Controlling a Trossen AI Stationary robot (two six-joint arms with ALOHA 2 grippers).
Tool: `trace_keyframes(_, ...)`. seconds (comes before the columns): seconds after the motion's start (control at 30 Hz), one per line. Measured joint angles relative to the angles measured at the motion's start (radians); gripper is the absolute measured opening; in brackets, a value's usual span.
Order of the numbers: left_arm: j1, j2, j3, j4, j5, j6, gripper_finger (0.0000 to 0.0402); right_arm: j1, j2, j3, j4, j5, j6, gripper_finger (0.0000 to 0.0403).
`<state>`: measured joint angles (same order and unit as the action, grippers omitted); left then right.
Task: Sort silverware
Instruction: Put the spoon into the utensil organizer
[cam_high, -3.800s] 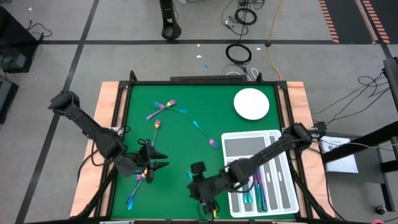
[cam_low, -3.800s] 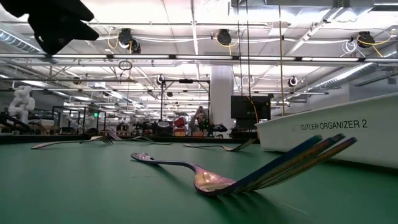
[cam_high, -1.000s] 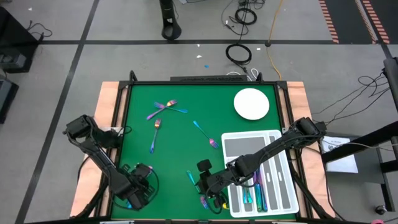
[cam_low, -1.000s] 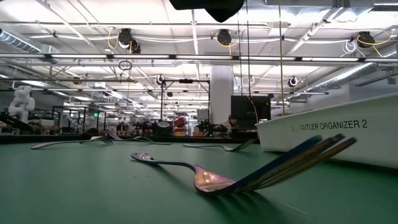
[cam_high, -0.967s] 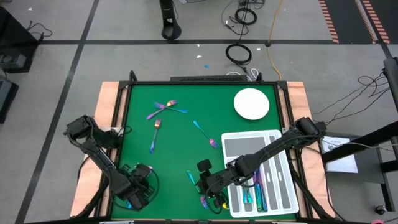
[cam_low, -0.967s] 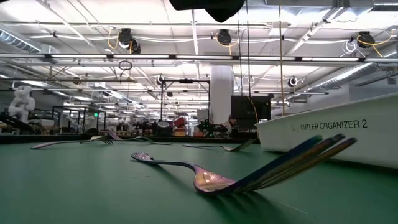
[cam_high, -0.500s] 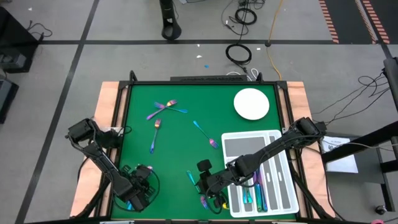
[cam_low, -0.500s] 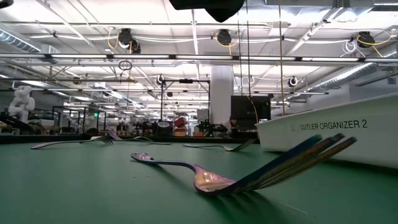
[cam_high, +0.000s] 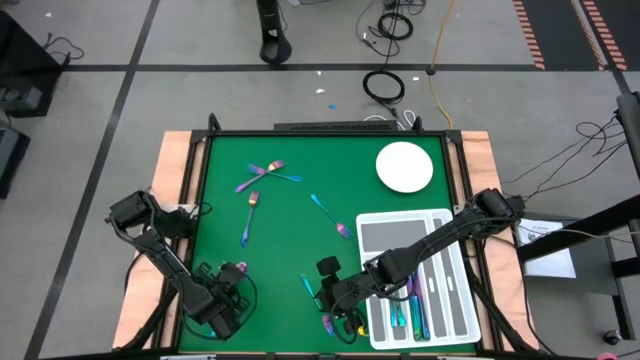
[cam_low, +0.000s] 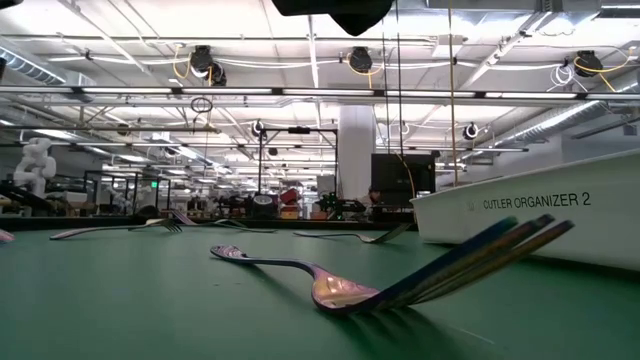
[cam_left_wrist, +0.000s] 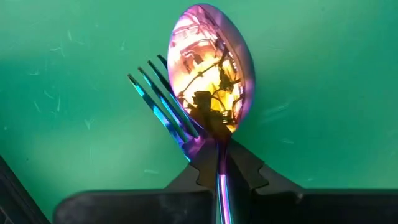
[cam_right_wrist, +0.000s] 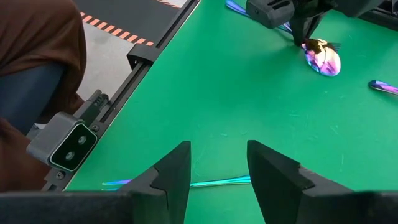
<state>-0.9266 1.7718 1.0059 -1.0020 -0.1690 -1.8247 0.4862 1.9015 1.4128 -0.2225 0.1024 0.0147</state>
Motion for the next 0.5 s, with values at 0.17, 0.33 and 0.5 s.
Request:
trace_keyframes(0.17,-0.005,-0.015,0.0,-0.002,0.0,0.0,0.0021,0.0,0.0,0.0,-0.001,0.0,0.0,0.0148)
trace_keyframes(0.33,-0.028,-0.076,0.007,-0.027,-0.064,-0.005,0.0012,0.0,0.0,0.0,-0.011,0.0,0.0,0.0148)
trace_keyframes(0.5,-0.067,-0.147,0.052,-0.122,-0.229,-0.057,0.0011,0.0,0.0,0.0,-0.013,0.0,0.0,0.0148)
